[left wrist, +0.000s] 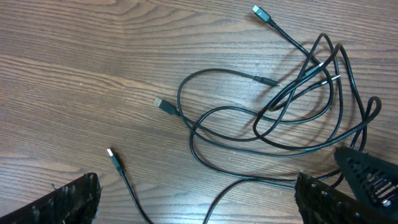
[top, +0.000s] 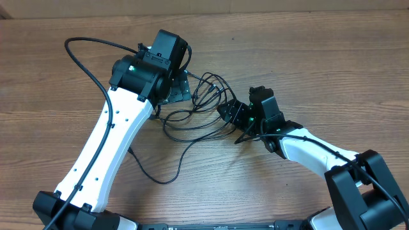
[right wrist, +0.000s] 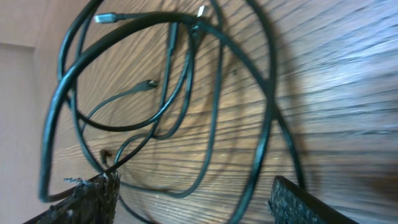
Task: Untangle cables
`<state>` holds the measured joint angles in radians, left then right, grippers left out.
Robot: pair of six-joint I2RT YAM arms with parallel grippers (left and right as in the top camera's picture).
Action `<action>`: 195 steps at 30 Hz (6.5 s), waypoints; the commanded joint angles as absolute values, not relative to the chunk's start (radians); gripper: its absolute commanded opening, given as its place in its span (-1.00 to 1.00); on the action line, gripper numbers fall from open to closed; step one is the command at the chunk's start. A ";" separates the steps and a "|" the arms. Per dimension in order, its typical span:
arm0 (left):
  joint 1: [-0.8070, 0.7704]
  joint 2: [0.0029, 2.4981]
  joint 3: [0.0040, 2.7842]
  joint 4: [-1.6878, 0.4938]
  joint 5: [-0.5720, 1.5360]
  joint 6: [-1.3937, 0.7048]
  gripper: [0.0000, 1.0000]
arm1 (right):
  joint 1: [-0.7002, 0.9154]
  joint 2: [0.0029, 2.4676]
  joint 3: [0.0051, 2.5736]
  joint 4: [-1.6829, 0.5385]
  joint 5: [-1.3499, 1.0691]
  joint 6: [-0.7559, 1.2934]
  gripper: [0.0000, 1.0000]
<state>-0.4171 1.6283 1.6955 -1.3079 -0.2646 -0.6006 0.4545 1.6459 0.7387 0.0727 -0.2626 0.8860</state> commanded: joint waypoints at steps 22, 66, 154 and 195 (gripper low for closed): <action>-0.419 1.625 1.694 -1.304 -0.261 -0.614 0.99 | 0.483 1.715 0.748 0.088 -0.189 0.885 -0.70; -0.419 1.625 1.694 -1.304 -0.261 -0.614 0.99 | 0.192 1.013 0.788 0.854 -0.718 1.185 -0.92; -0.419 1.625 1.694 -1.304 -0.261 -0.614 0.99 | 0.262 1.139 1.283 1.280 -0.294 1.545 -0.92; -0.419 1.625 1.694 -1.304 -0.261 -0.614 0.99 | 0.305 1.232 1.521 0.680 0.368 0.611 -0.92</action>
